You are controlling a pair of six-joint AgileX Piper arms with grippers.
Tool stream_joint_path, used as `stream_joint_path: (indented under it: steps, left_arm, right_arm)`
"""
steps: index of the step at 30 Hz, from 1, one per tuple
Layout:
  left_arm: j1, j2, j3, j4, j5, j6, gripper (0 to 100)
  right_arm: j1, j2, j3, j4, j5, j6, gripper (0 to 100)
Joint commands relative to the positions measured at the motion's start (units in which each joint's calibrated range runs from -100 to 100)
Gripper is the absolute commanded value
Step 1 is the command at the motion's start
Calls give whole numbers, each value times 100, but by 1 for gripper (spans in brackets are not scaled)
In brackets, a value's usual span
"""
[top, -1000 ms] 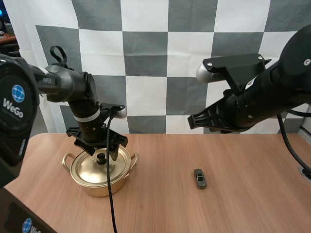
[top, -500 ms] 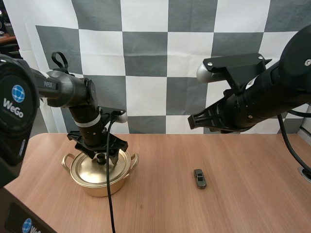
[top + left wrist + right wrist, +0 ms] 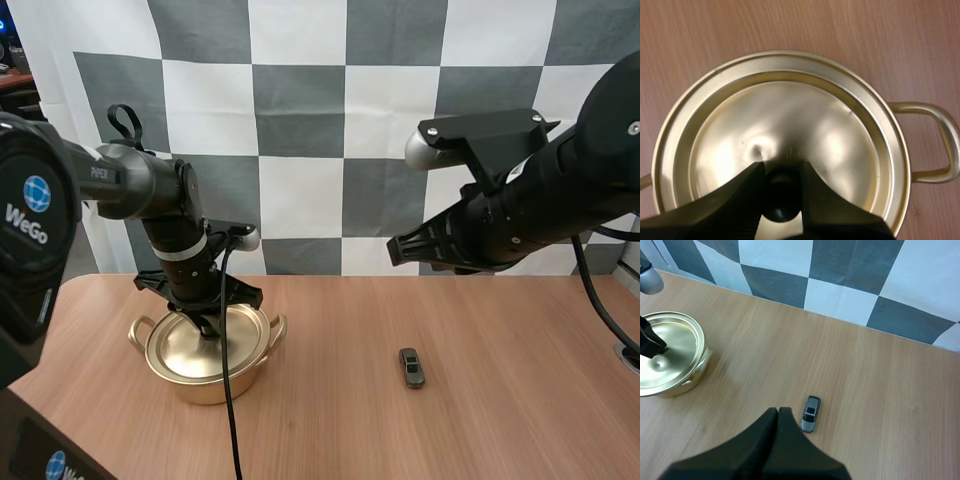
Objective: Open the pot, put the car inside, and close it
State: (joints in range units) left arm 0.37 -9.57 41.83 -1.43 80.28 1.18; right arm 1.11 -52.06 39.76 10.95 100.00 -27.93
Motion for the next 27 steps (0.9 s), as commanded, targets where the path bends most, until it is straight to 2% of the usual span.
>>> stream_joint_path:
  steps: [1,13,22,27]
  left_arm:
    - [4,12,9,8,-4,-6,0]
    - [4,-12,-249,65,210,-16,0]
    - [4,-410,-2181,-153,1918,-71,0]
    - [4,-1029,-3557,-149,1972,-71,0]
  right_arm:
    - [0,2,0,-2,0,-1,0]
    - [0,2,0,-2,0,-1,0]
    - [0,1,0,-2,-31,-1,0]
    - [0,1,0,-2,-31,-1,0]
